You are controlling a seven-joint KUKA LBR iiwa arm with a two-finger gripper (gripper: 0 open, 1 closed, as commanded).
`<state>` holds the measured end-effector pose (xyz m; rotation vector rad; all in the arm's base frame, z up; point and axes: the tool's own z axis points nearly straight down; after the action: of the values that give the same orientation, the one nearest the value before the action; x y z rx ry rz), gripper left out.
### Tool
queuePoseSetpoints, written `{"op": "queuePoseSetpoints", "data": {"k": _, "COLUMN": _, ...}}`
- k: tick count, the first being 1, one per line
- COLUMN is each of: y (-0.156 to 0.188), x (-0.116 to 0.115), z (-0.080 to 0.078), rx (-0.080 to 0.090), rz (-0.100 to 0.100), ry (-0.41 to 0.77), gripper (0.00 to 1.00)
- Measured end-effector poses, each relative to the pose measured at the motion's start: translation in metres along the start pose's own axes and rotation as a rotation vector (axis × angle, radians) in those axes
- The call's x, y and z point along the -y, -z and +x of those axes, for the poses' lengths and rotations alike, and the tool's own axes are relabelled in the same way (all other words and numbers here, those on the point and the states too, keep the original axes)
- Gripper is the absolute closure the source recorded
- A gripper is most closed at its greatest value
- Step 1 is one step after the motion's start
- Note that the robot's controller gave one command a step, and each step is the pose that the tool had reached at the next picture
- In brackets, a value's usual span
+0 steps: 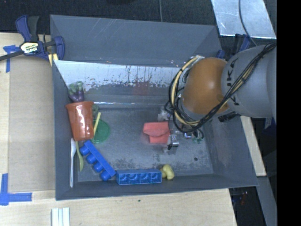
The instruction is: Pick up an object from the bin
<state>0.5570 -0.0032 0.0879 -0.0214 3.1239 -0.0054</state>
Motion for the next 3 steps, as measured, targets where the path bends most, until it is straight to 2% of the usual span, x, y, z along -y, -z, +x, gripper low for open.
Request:
{"op": "queuePoseSetpoints", "data": {"k": 1, "y": -0.017, "x": 0.021, "z": -0.028, "rx": 0.011, "rz": 0.003, "ry": 0.179, "gripper": 1.0}}
{"op": "queuePoseSetpoints", "data": {"k": 2, "y": -0.017, "x": 0.021, "z": -0.028, "rx": 0.011, "rz": 0.003, "ry": 0.18, "gripper": 1.0}}
{"op": "queuePoseSetpoints", "data": {"k": 3, "y": 0.043, "x": 0.015, "z": -0.023, "rx": 0.005, "rz": 0.002, "ry": 0.222, "gripper": 1.0}}
